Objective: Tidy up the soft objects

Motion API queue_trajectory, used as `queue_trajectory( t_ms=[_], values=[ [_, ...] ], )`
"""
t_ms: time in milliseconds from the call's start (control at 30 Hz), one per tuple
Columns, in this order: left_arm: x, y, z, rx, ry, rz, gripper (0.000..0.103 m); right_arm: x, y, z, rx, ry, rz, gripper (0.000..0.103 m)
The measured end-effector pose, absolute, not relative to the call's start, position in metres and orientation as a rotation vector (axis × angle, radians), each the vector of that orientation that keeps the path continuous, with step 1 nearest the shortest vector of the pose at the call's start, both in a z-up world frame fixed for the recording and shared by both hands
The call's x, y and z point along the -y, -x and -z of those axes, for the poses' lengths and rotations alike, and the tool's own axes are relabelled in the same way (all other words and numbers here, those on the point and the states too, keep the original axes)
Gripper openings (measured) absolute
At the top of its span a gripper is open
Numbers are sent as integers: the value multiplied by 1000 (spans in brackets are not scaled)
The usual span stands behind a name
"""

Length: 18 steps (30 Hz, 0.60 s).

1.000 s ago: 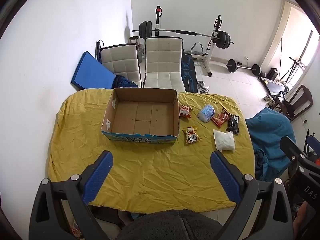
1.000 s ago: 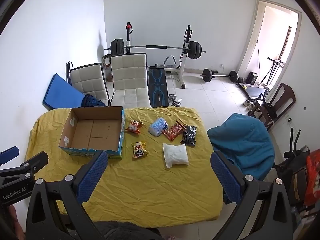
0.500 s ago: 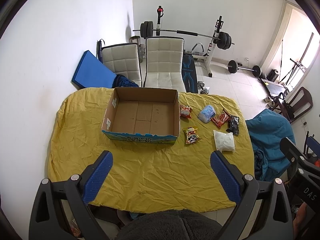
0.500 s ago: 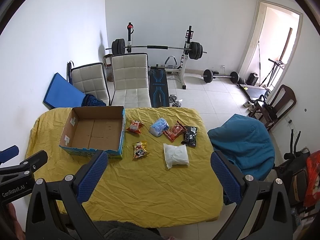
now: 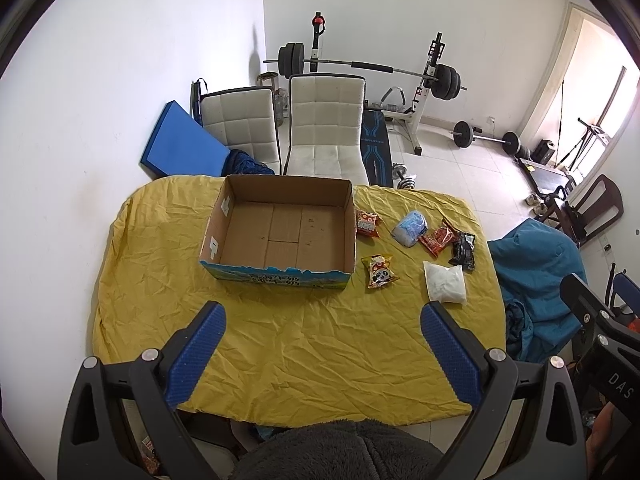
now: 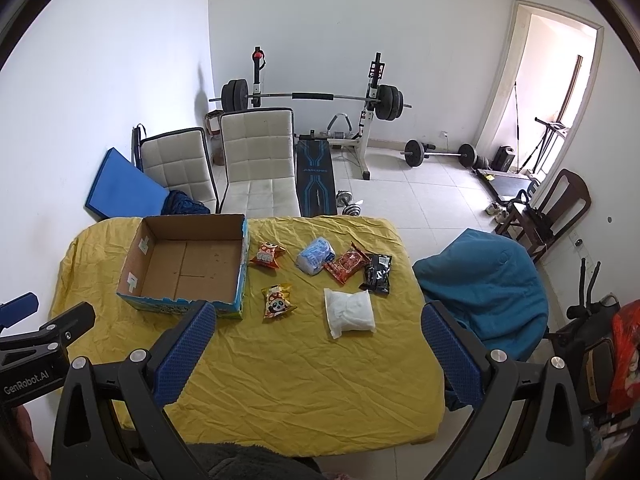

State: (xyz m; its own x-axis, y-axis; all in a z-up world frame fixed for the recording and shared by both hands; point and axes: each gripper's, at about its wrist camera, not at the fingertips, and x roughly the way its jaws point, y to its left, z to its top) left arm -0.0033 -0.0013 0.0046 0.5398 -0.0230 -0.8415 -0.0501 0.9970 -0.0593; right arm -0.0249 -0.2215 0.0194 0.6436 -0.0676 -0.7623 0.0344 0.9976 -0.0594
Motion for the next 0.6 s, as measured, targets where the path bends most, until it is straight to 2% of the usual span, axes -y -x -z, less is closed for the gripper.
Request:
queue_trajectory(
  t_ms=[600],
  values=[
    [4,4,-4,-1002,79,-15,100,223,25,-21,-868,41,45,103]
  ],
)
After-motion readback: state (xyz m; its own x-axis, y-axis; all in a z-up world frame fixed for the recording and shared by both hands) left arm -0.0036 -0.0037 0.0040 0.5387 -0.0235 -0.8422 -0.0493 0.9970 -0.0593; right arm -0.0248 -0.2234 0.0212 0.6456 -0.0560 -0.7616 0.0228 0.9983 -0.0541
